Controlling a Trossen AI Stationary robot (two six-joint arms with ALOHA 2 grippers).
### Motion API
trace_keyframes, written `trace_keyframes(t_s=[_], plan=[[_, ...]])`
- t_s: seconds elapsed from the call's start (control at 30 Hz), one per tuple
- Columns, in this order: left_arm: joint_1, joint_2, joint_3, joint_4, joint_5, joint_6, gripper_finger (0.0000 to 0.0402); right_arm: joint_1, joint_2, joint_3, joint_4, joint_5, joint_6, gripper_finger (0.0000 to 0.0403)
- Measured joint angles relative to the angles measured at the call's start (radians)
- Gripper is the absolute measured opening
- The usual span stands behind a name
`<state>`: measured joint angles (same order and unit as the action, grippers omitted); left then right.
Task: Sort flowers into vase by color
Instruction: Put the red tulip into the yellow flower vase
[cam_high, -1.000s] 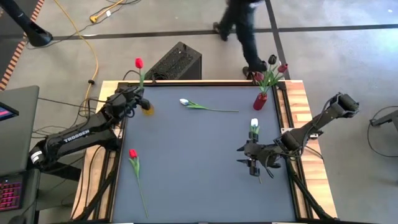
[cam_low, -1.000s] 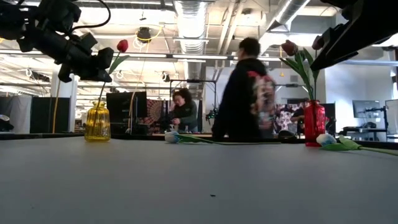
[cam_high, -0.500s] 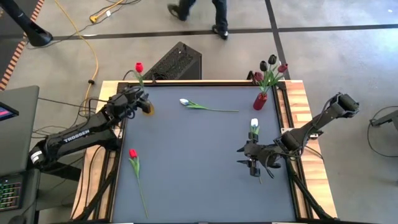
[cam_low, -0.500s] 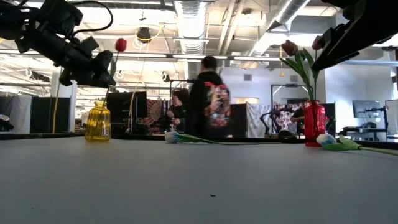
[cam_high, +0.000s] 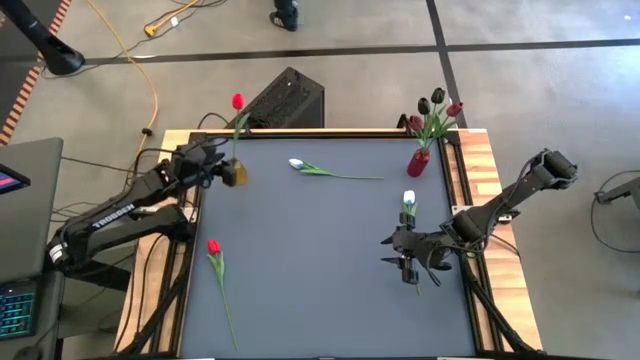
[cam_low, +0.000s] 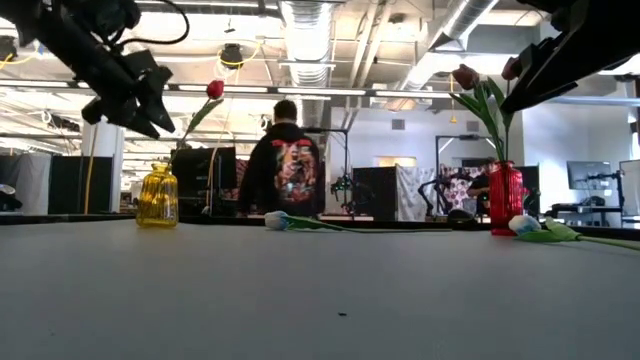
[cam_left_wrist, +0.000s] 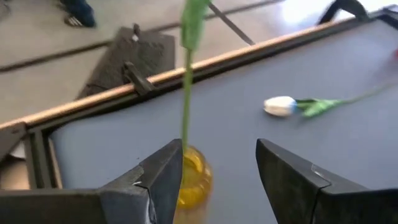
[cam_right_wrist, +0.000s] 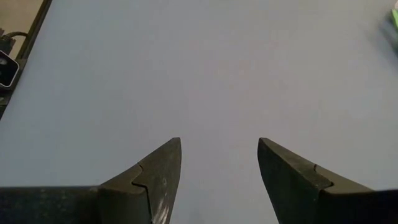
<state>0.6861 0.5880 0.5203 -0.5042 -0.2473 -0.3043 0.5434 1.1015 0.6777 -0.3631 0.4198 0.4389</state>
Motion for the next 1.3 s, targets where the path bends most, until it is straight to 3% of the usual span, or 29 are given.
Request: trace_keyframes(t_s=[0.27,0.47,0.7,1.03,1.3], plan=[[-0.012,0.001,0.151,-0.254,0.225,-0.128,0.0193,0.0,0.0,0.0,0.0,0.0,-0.002,0.0238],[-0.134,0.001,0.193,-0.364,0.339,-0.277,0.0191,0.0,0.0,0.0,0.0,0.0,-0.003,0.0238],[-0.367,0.05,0.193,-0.303,0.292,-0.441,0.0173,0.0,0.0,0.0,0.0,0.0,-0.004,0.0238],[-0.669,0.28,0.194,0.013,0.295,-0.625,0.0163,0.0,0.0,0.0,-0.002,0.0,-0.006,0.0238],[-0.845,0.428,0.328,-0.067,0.288,-0.784,0.0162,-0.001,0.0,0.0,-0.002,-0.003,-0.053,0.0238]])
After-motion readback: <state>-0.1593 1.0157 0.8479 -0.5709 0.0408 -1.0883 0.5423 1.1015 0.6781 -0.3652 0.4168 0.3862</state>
